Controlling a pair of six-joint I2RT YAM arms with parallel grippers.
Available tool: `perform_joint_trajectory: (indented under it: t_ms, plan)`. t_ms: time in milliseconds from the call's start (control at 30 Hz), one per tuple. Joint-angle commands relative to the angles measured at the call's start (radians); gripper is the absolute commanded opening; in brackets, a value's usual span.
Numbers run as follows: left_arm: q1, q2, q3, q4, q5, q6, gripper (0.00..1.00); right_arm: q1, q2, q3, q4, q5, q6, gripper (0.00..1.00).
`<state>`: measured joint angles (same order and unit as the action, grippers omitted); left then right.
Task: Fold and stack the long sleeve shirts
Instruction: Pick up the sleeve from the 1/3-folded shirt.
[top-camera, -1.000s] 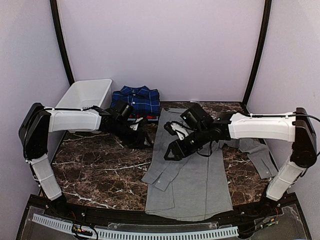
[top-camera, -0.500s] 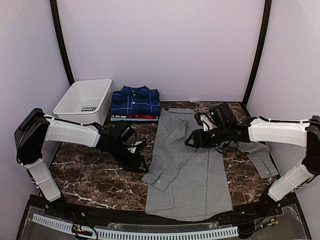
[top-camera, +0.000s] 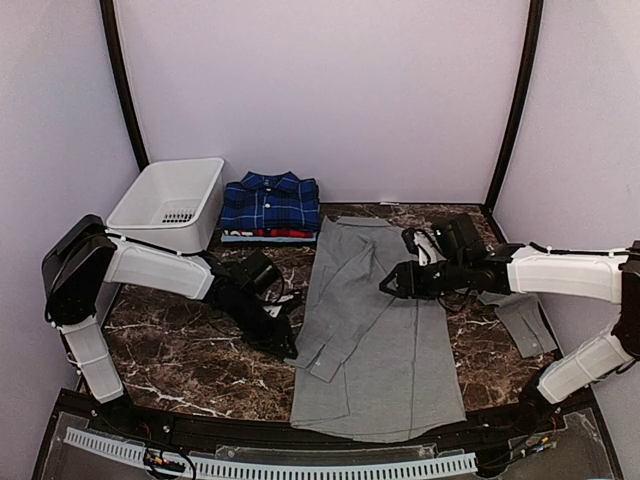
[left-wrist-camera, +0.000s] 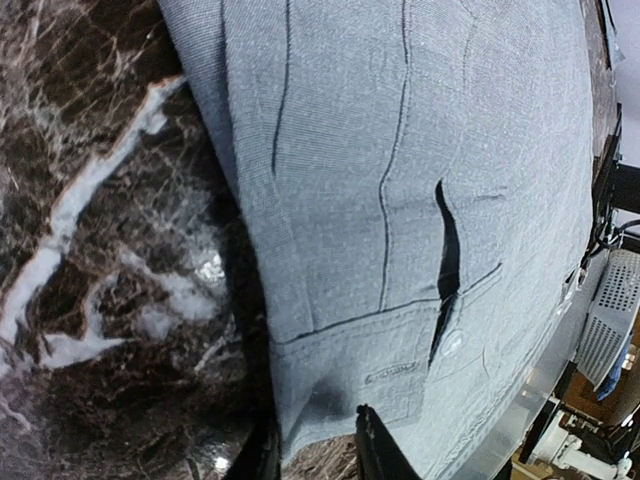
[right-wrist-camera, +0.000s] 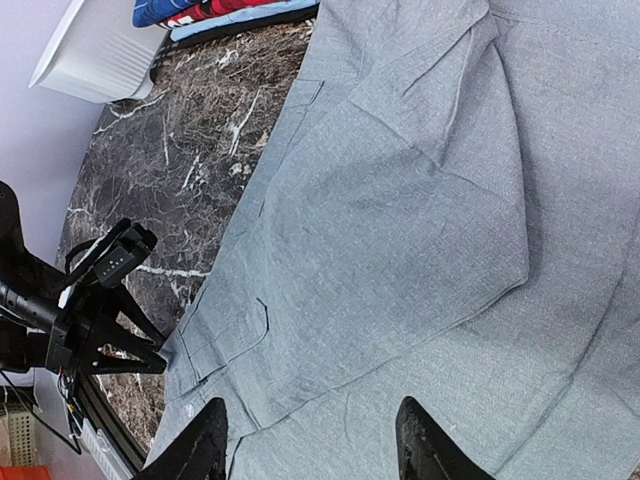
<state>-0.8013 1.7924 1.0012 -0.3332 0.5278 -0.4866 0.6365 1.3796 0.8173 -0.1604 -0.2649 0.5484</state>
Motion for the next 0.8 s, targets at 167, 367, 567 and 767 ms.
perform_joint_trajectory:
  t_ms: [167, 367, 567, 767]
  plan:
    - [-0.028, 0.004, 0.103, -0.128, 0.055, 0.004, 0.0, -0.01, -0.041, -0.04, 0.059, -0.019, -0.015, 0.54]
    - [-0.041, 0.006, 0.176, -0.181, 0.136, -0.015, 0.0, -0.011, -0.052, -0.062, 0.043, 0.011, -0.018, 0.54]
    - [-0.074, 0.004, 0.243, -0.158, 0.239, -0.109, 0.0, -0.012, -0.032, -0.041, 0.007, 0.029, -0.032, 0.55]
    - [-0.093, -0.062, 0.186, 0.113, 0.363, -0.373, 0.0, -0.013, 0.007, -0.028, -0.007, 0.024, -0.037, 0.55]
